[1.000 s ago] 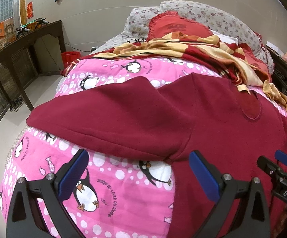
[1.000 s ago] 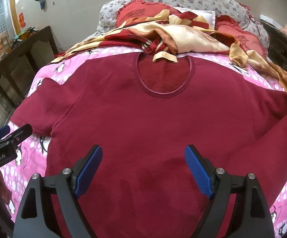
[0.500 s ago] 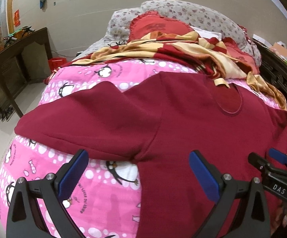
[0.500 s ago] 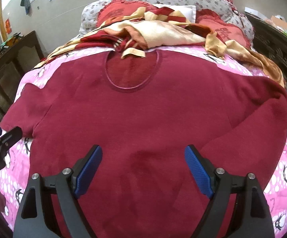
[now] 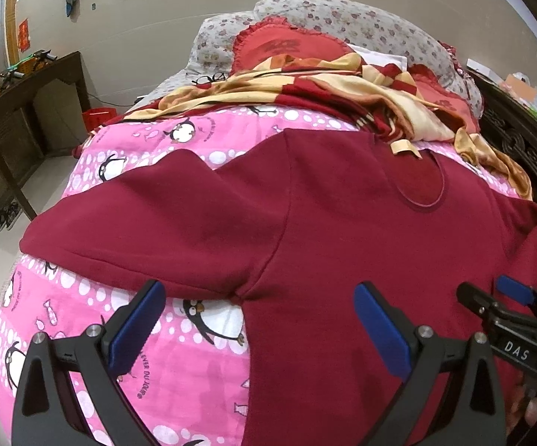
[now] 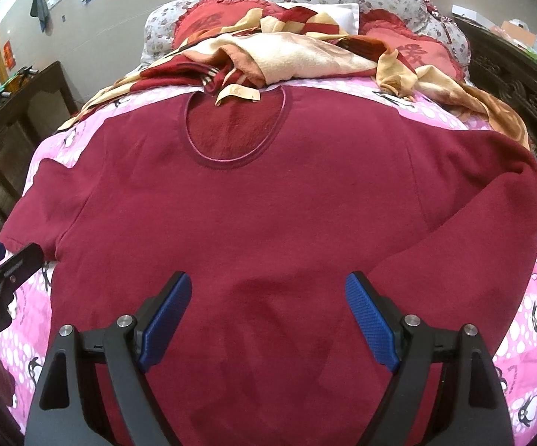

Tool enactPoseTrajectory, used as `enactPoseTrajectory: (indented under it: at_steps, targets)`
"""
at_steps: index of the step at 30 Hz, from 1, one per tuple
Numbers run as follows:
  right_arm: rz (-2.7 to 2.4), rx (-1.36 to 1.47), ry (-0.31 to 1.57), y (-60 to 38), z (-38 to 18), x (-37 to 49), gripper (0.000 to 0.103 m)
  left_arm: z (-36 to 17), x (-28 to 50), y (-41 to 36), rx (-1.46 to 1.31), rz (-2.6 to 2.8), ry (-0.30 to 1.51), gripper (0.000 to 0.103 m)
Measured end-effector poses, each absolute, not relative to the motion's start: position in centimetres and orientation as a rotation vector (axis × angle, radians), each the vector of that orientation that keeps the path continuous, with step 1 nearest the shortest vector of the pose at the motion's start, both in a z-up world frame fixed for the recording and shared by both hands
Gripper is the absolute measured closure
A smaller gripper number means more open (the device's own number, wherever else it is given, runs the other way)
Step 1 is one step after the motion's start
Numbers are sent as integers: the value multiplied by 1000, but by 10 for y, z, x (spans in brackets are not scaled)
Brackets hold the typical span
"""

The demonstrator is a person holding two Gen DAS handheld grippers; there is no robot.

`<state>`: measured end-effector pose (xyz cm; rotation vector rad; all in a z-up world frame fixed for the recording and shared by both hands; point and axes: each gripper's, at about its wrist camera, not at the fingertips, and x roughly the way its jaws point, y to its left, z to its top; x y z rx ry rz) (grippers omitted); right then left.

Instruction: Fold small clothes

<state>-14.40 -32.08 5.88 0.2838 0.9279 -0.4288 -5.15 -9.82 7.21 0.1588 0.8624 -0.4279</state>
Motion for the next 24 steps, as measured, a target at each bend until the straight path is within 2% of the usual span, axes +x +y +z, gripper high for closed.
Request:
enactPoseTrajectory:
  at_steps: [6, 14, 16, 21, 24]
  targets:
    - [-404, 282, 932, -316, 59, -137, 0, 69, -33, -67, 78, -408, 909, 0]
    - [-369, 298, 917, -307, 60, -132, 0, 62, 23, 35, -69, -200, 946, 1]
    - [-358, 300, 926, -305, 59, -129, 0, 60, 40, 65, -150, -161, 958, 4]
    - [-344, 297, 941, -300, 56, -124, 0, 42, 83, 141, -463, -89, 1023, 18]
    - [-333, 295, 952, -297, 54, -121, 0, 28, 99, 179, -649, -26, 1002, 19]
